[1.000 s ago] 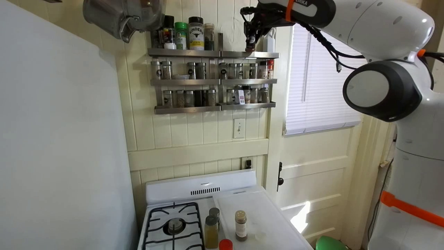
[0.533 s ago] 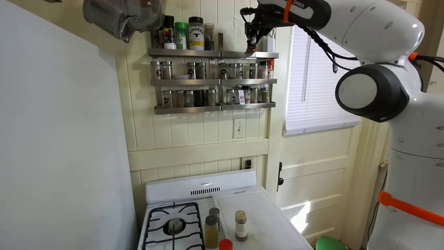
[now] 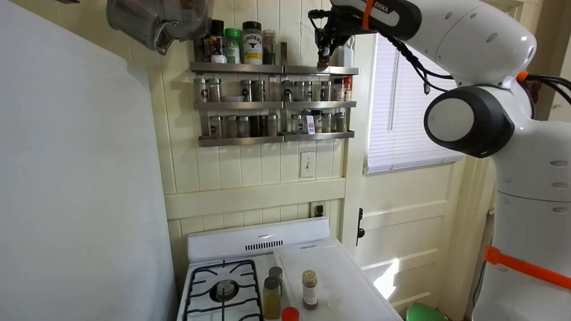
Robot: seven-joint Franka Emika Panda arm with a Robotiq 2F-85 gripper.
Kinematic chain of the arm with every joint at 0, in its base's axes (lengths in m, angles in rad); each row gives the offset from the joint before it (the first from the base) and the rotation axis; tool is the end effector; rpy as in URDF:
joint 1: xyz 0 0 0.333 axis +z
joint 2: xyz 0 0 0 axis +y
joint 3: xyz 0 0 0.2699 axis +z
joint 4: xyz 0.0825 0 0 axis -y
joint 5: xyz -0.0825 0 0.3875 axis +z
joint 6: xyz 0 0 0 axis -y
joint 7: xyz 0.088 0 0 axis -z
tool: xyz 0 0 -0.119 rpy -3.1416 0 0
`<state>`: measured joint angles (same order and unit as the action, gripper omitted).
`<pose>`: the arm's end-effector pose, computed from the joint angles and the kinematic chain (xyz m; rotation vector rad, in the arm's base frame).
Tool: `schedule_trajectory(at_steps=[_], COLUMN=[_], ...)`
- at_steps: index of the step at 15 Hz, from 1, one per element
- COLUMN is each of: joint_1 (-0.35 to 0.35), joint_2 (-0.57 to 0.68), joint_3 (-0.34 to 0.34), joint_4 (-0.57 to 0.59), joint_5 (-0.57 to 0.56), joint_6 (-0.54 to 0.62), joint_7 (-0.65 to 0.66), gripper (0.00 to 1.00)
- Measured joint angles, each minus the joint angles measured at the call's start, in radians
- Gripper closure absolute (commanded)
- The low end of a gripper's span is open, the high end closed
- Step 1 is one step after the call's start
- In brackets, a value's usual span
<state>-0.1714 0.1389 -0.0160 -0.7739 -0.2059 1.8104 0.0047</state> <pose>0.5094 -0.1150 0.8874 2.5706 -0.3080 1.2148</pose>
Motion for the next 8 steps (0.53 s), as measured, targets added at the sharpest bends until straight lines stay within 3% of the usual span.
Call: schedule_trajectory(at_steps=[2,3,8], joint_1=[0.000,0.000,0.000], joint_2=[0.000,0.000,0.000], joint_3=[0.000,0.000,0.000], joint_4=[0.000,0.000,0.000], joint_5=[0.000,0.000,0.000], joint_6=[0.000,0.000,0.003], joint_7=[0.000,0.000,0.001], gripper=[0.59,0.84,0.84])
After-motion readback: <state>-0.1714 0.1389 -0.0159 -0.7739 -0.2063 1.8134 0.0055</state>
